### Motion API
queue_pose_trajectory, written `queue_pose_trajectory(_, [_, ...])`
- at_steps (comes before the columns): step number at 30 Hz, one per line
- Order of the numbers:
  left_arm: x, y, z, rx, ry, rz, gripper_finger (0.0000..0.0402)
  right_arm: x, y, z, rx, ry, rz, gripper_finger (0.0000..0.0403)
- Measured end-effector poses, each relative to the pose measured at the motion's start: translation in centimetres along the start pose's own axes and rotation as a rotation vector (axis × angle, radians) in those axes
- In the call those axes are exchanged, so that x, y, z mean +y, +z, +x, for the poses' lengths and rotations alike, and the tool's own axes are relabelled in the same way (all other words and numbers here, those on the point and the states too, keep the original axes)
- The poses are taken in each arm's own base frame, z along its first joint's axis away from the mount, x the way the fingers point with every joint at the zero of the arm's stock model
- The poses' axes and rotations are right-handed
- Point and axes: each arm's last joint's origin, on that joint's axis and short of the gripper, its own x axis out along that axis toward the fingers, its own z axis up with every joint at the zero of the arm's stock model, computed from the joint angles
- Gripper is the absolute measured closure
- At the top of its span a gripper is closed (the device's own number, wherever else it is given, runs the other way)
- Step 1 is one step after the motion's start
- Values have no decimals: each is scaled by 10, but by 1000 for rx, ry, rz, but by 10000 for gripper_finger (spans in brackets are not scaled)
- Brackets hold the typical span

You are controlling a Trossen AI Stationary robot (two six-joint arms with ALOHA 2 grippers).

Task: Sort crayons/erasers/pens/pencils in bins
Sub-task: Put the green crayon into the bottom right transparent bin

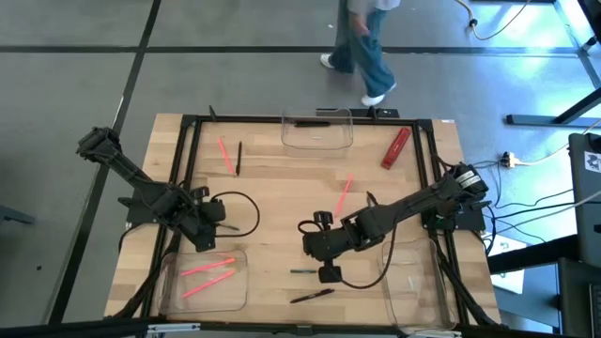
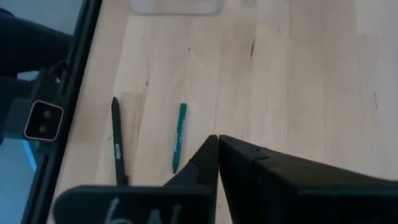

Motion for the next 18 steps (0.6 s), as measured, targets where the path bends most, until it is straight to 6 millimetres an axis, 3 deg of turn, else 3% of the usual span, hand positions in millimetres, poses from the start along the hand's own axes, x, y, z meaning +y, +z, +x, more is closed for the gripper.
queue_pose_trajectory(11, [0, 0, 0, 0, 1, 1, 300, -3, -21, 24, 1, -1, -1, 266])
queue_pose_trajectory(18, [0, 0, 0, -1, -1, 37, 300, 7, -45, 51, -148, 61, -37, 246])
